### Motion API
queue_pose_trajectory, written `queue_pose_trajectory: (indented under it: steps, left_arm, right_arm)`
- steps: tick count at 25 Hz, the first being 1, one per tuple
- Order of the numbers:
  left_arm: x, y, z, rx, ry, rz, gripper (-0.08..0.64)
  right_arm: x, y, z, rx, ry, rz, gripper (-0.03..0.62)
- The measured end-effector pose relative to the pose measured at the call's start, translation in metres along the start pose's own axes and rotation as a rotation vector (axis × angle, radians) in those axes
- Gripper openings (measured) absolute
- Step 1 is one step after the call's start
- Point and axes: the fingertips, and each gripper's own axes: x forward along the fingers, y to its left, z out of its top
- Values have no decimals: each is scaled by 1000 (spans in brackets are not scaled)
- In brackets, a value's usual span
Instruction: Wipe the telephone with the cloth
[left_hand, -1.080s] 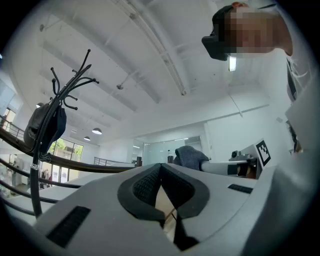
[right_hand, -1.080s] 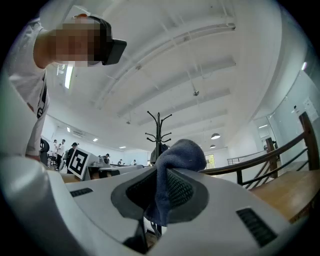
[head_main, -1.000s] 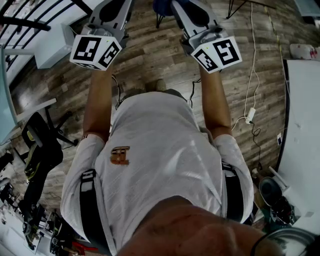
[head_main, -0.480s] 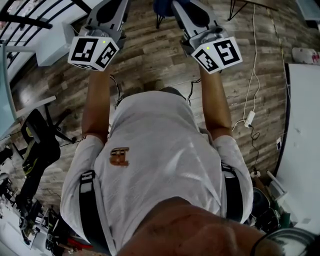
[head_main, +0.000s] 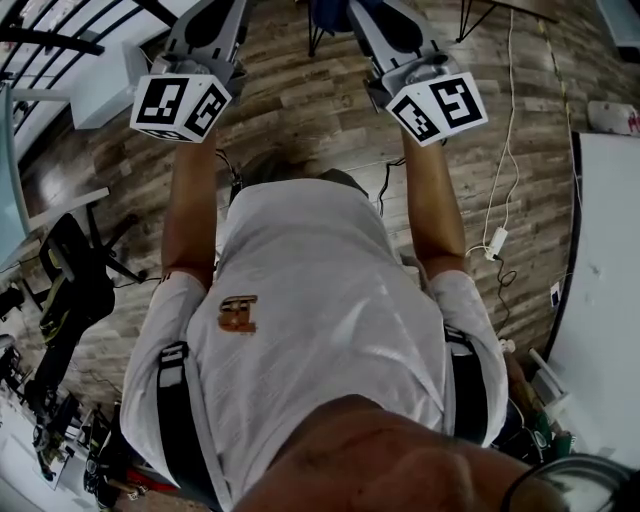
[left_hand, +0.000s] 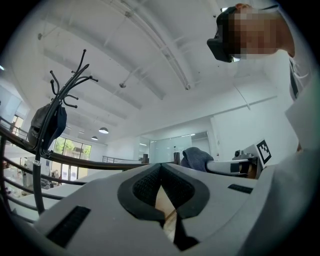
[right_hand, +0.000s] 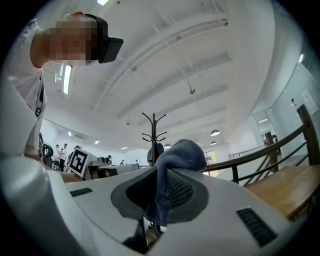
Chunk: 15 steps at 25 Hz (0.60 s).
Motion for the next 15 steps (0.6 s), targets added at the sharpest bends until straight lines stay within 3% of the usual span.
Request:
queue_pose_trajectory:
  steps: [8,15]
  left_arm:
    - [35,12,-13,-6,-4,0,17]
    - [79,47,-25,-15,-16,1,17]
  right_arm:
    - [7,-36,-6,-3,8,-13,60]
    - [38,-79,-12,-20,17,-36,60]
